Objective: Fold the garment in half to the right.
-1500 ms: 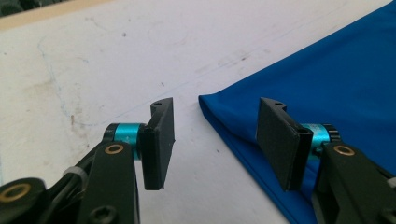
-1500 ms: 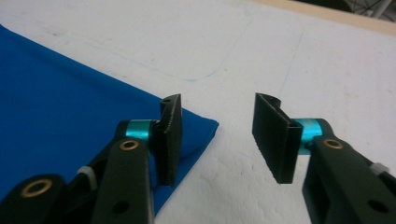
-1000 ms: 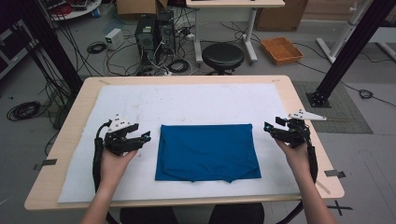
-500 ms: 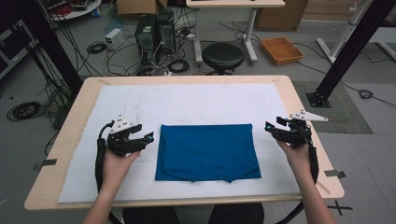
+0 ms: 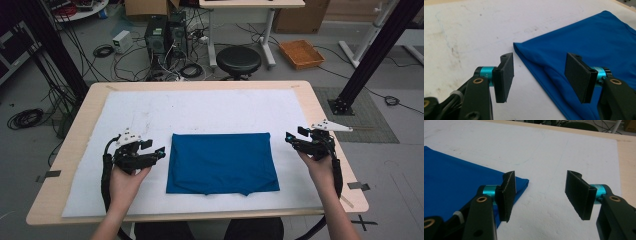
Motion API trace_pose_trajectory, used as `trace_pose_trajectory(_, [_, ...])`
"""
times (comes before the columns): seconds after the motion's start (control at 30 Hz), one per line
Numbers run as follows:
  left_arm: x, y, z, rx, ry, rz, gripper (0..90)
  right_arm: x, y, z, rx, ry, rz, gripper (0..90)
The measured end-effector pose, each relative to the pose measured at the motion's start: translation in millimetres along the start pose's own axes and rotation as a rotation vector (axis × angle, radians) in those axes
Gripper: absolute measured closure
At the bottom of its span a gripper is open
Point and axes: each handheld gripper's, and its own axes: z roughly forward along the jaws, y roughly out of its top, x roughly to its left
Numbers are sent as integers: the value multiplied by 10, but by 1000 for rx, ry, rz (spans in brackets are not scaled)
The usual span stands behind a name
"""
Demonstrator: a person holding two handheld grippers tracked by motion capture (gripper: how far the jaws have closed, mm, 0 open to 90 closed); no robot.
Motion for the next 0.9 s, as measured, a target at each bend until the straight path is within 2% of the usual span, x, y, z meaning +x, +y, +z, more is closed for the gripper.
trace_pose_trajectory(0.2, [-121, -245, -60, 52, -29, -71, 443, 2, -17, -15, 0, -4, -3, 422])
trace_pose_trajectory(0.5, [-203, -568, -78, 114, -95, -243, 503, 43, -27, 18, 13, 0, -15, 424])
trace_pose_trajectory(0.67, [-253, -615, -26, 135, -111, -274, 530, 50, -27, 21, 11, 1, -22, 424])
trace_pose_trajectory(0.73, [-265, -634, 10, 133, -125, -303, 539, 52, -28, 24, 13, 2, -21, 424])
trace_pose_trajectory(0.9, [-298, -630, 57, 125, -133, -315, 556, 65, -27, 36, 16, 4, -28, 425])
